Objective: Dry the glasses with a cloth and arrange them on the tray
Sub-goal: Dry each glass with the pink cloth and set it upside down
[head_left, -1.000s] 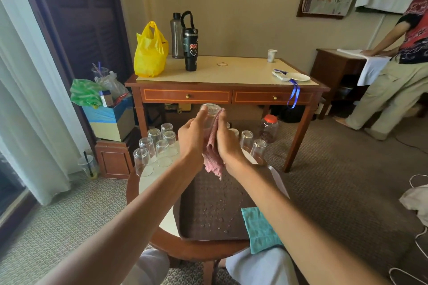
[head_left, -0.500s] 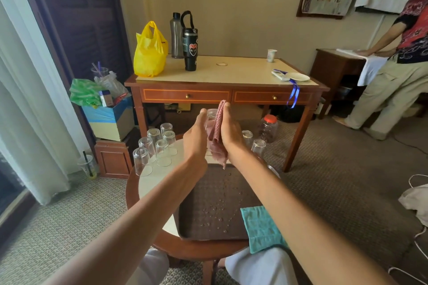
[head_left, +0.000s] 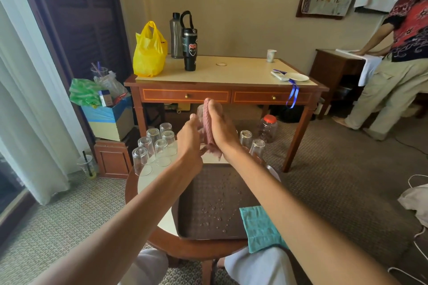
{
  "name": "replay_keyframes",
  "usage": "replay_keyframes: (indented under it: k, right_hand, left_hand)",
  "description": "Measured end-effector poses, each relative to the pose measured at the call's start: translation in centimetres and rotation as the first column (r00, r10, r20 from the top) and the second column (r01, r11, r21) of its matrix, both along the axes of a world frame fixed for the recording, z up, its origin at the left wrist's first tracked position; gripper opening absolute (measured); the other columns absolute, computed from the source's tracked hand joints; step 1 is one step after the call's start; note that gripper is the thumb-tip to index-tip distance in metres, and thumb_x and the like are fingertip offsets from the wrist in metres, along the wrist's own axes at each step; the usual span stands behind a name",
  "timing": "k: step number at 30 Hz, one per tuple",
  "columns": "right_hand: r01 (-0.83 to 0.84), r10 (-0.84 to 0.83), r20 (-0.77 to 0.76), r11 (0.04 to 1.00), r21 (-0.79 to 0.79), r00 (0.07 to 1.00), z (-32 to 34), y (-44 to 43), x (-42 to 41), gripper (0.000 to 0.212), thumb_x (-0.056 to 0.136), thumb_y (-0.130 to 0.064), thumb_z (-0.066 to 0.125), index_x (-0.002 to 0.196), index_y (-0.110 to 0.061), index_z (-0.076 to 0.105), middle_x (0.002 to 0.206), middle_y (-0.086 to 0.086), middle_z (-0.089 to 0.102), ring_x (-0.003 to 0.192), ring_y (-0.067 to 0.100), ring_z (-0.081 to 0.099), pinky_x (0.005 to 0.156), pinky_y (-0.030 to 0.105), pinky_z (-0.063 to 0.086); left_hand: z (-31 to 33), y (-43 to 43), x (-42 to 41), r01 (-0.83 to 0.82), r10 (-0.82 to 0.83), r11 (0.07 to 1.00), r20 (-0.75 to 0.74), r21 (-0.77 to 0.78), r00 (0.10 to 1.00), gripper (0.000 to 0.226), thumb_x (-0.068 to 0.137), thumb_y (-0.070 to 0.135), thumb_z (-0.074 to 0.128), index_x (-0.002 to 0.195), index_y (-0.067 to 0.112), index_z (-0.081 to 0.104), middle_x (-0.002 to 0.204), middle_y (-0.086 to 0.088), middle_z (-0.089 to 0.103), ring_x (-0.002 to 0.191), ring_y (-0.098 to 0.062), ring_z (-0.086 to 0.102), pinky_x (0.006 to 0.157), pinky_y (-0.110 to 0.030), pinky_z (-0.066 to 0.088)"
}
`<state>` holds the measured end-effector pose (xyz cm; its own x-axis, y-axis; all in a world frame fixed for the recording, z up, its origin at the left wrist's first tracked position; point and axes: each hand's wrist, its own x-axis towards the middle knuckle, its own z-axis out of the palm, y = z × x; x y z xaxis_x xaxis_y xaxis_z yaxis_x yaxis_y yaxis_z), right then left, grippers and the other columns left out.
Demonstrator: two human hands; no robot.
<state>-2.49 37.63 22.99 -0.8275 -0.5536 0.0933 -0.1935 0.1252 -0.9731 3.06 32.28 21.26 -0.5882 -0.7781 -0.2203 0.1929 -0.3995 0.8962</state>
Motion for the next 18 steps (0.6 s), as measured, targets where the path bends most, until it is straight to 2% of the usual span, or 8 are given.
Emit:
replay_keyframes:
  k: [3,5,6,9,12,14,16,18]
  right_hand:
    - [-0.023,0.016,0.174,0.999,0.037,0.985,0.3,-0.3,-0.2,0.066,0.095,-0.076,0.020,0.096,-0.028,0.066,0.094,0.006,0.071,0.092,0.023,0.069,0.090,0.040,0.056]
    - [-0.046,0.026,0.193,0.994,0.099,0.981,0.1,-0.2,0.1,0.084,0.094,-0.077,0.015,0.102,-0.017,0.073,0.096,0.010,0.073,0.090,0.024,0.070,0.085,0.036,0.057]
    - [-0.059,0.039,0.166,0.991,0.120,0.985,0.0,0.0,0.4,0.086,0.095,-0.076,0.014,0.100,-0.014,0.073,0.092,0.011,0.073,0.086,0.023,0.070,0.079,0.033,0.057]
    - [-0.125,0.118,0.081,0.988,0.091,0.990,-0.8,0.3,1.4,0.069,0.102,-0.064,0.026,0.097,-0.012,0.070,0.077,0.006,0.068,0.070,0.012,0.067,0.059,0.020,0.053]
    - [-0.126,0.126,-0.050,0.992,0.008,0.991,-1.7,-0.2,1.2,0.050,0.101,-0.054,0.048,0.119,-0.008,0.059,0.095,0.005,0.069,0.077,0.010,0.068,0.057,0.013,0.050]
    - [-0.090,0.090,-0.083,0.996,0.007,0.992,-1.3,-0.6,0.9,0.051,0.097,-0.055,0.054,0.124,-0.012,0.050,0.104,0.002,0.066,0.087,0.015,0.067,0.067,0.020,0.054]
    - [-0.051,0.050,-0.055,0.998,-0.022,0.997,-1.1,-1.2,0.4,0.049,0.095,-0.061,0.053,0.119,-0.018,0.055,0.105,0.002,0.068,0.091,0.017,0.069,0.080,0.035,0.059]
    - [-0.034,0.036,0.027,0.997,-0.064,0.999,-0.6,-1.7,0.0,0.053,0.093,-0.069,0.047,0.111,-0.023,0.065,0.103,0.004,0.072,0.091,0.020,0.071,0.084,0.041,0.060]
  left_hand:
    - [0.5,-0.1,0.2,0.002,-0.002,0.998,0.002,-0.064,1.000,0.036,0.099,0.050,0.057,0.116,0.021,0.069,0.106,0.002,0.076,0.095,-0.013,0.070,0.070,-0.029,0.049]
    - [0.5,-0.3,0.3,-0.006,0.009,0.995,0.030,-0.100,1.000,0.044,0.094,0.049,0.063,0.118,0.014,0.072,0.110,-0.004,0.076,0.096,-0.017,0.071,0.068,-0.029,0.049]
    - [0.6,-0.5,0.3,-0.011,0.015,0.995,0.038,-0.101,0.999,0.044,0.092,0.048,0.065,0.116,0.011,0.074,0.109,-0.005,0.077,0.096,-0.018,0.072,0.070,-0.030,0.051]
    - [0.4,-1.1,0.6,-0.033,0.034,0.997,0.010,-0.066,0.999,0.042,0.087,0.048,0.065,0.107,0.014,0.078,0.103,-0.006,0.079,0.098,-0.023,0.075,0.088,-0.042,0.060]
    - [-0.2,-1.3,0.6,-0.087,0.087,0.995,-0.002,-0.052,0.996,0.039,0.091,0.047,0.061,0.106,0.015,0.078,0.103,-0.007,0.078,0.103,-0.025,0.074,0.093,-0.045,0.060]
    - [0.1,-0.9,0.6,-0.101,0.101,0.995,-0.007,-0.007,0.995,0.033,0.099,0.042,0.057,0.103,0.014,0.075,0.103,-0.009,0.076,0.103,-0.026,0.072,0.090,-0.046,0.061]
    - [0.5,-0.5,0.6,-0.082,0.082,0.997,-0.003,0.003,0.997,0.032,0.103,0.041,0.052,0.094,0.018,0.072,0.097,-0.008,0.073,0.094,-0.024,0.071,0.085,-0.048,0.061]
    - [0.8,-0.2,0.8,-0.052,0.051,0.998,-0.019,-0.021,0.999,0.032,0.106,0.046,0.049,0.089,0.026,0.067,0.090,-0.001,0.071,0.089,-0.018,0.069,0.086,-0.045,0.060]
